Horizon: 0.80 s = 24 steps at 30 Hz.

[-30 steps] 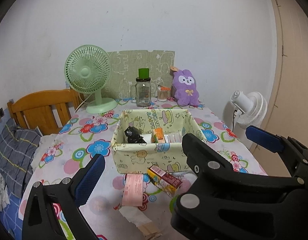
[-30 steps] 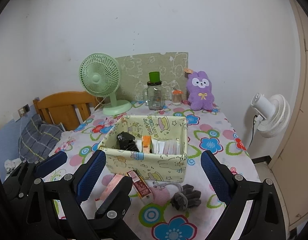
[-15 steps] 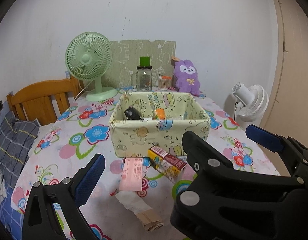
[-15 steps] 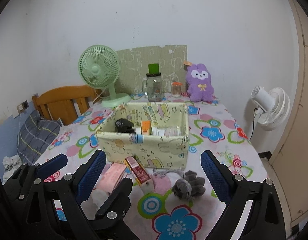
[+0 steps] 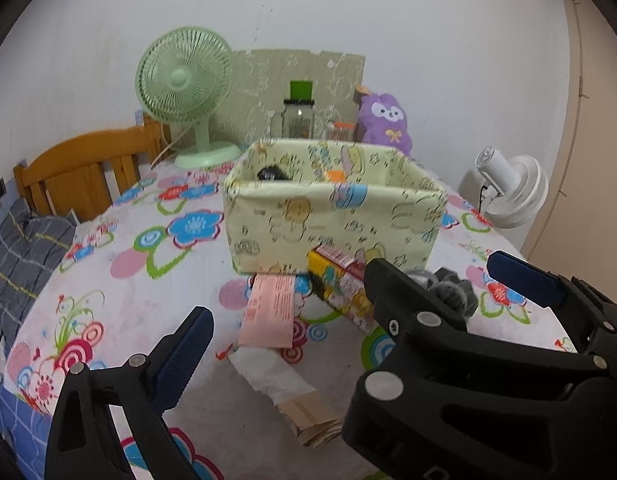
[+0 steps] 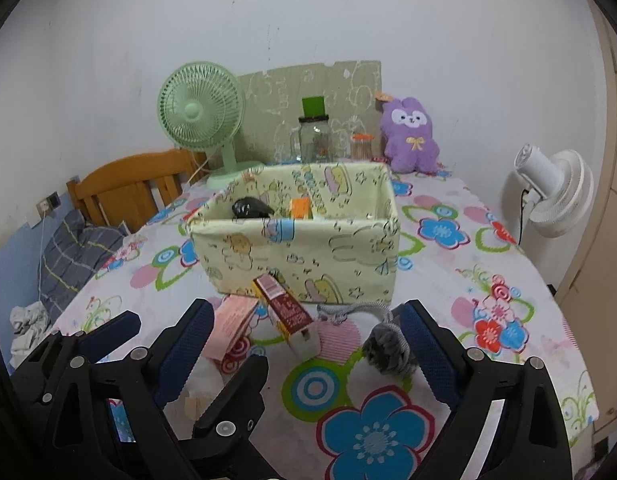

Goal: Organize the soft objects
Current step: 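Move both tools down toward the items lying beside the box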

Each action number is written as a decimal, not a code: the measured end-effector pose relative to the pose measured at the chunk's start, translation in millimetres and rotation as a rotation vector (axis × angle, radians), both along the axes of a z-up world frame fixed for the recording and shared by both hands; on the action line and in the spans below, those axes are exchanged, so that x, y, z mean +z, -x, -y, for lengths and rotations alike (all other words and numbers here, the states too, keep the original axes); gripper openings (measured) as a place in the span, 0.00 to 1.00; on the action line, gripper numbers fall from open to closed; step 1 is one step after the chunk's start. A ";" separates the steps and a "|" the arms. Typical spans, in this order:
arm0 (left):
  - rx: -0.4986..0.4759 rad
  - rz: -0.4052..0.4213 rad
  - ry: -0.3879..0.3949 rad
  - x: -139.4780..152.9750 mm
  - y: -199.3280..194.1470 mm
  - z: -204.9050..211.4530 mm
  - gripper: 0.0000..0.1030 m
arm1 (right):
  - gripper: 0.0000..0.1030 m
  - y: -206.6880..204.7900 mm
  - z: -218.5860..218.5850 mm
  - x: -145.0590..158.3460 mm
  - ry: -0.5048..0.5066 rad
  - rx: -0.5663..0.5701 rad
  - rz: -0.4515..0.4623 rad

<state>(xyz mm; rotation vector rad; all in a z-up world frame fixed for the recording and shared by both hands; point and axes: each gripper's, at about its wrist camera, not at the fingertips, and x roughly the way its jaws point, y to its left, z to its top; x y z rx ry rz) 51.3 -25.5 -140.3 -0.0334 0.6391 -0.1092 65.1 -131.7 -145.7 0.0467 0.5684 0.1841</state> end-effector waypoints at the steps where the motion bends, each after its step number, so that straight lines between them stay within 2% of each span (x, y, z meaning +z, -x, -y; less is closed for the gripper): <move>1: 0.007 -0.010 -0.002 -3.5 -1.0 -1.1 0.96 | 0.92 -1.4 -1.6 -3.0 0.002 0.000 -0.005; 12: 0.049 -0.095 0.001 -32.4 -8.5 -10.8 0.90 | 0.88 -14.0 -9.4 -36.0 -0.024 0.009 -0.071; 18: 0.052 -0.144 0.019 -46.5 -9.8 -15.9 0.80 | 0.88 -16.7 -13.6 -46.7 -0.012 0.007 -0.092; 24: 0.064 -0.154 -0.019 -51.6 -11.6 -15.0 0.68 | 0.88 -19.2 -16.3 -57.1 -0.007 0.007 -0.122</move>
